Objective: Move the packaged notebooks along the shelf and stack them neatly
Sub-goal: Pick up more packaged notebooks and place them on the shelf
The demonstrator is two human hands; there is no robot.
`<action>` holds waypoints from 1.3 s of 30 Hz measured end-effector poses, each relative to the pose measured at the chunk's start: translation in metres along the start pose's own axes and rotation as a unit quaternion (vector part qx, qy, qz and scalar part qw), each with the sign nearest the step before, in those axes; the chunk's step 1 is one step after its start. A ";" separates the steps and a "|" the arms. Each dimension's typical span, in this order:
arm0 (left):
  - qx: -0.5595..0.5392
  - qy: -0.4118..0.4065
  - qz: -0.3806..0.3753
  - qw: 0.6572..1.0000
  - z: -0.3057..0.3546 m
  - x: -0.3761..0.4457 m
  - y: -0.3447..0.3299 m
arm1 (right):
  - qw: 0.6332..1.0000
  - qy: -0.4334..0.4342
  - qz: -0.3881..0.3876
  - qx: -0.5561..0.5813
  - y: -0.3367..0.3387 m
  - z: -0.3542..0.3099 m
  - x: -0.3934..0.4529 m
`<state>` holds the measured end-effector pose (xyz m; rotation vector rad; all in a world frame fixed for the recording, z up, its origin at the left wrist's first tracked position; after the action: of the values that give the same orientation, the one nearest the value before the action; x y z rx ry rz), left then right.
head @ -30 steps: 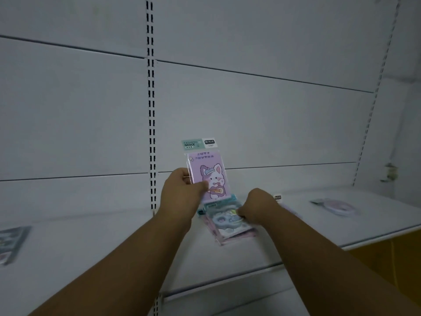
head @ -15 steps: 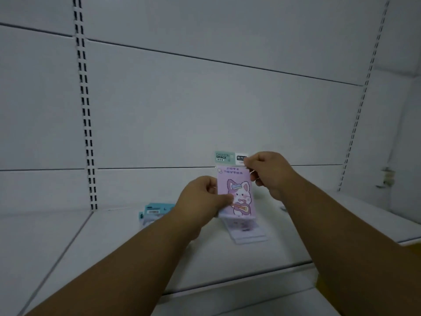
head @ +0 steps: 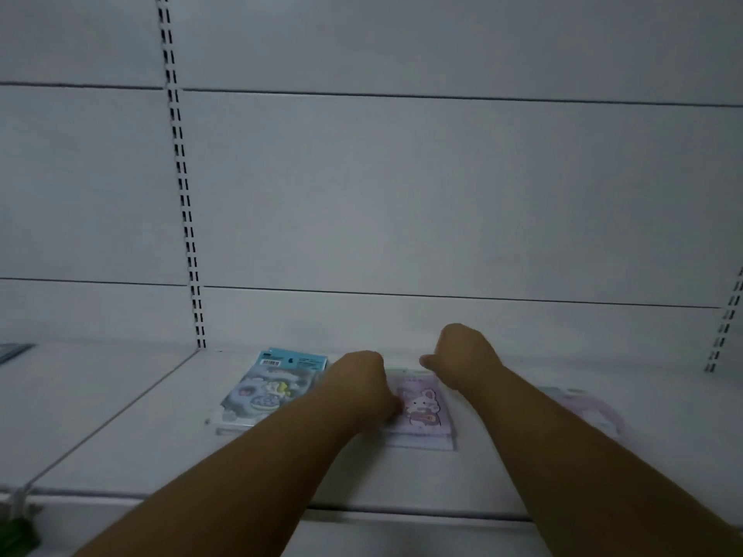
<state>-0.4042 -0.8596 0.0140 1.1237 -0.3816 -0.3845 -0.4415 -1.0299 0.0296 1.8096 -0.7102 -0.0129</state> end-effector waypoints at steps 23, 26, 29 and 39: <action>0.072 0.186 0.228 0.953 -0.459 -0.143 0.242 | 0.920 0.389 0.039 0.043 -0.062 -0.551 -0.102; 0.071 0.190 0.221 0.954 -0.509 -0.135 0.255 | 0.925 0.377 0.023 0.039 -0.089 -0.595 -0.094; 0.079 0.185 0.220 0.955 -0.549 -0.113 0.266 | 0.930 0.366 0.021 0.018 -0.114 -0.626 -0.076; 0.090 0.142 0.204 0.964 -0.639 -0.013 0.282 | 0.948 0.316 -0.021 -0.040 -0.215 -0.690 0.001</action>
<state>-0.0799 -0.2406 0.0274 1.2239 -0.3870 0.1780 -0.1016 -0.3955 0.0942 1.6156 -0.2061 0.4833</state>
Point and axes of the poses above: each hand's wrist, its own x-axis towards the middle knuckle, its own y-axis out of the back of the hand, z = x × y, the point moved 10 cm from there along x, towards the middle knuckle, and after that the axes turned 7 degrees about y, right-handed, at the moved point
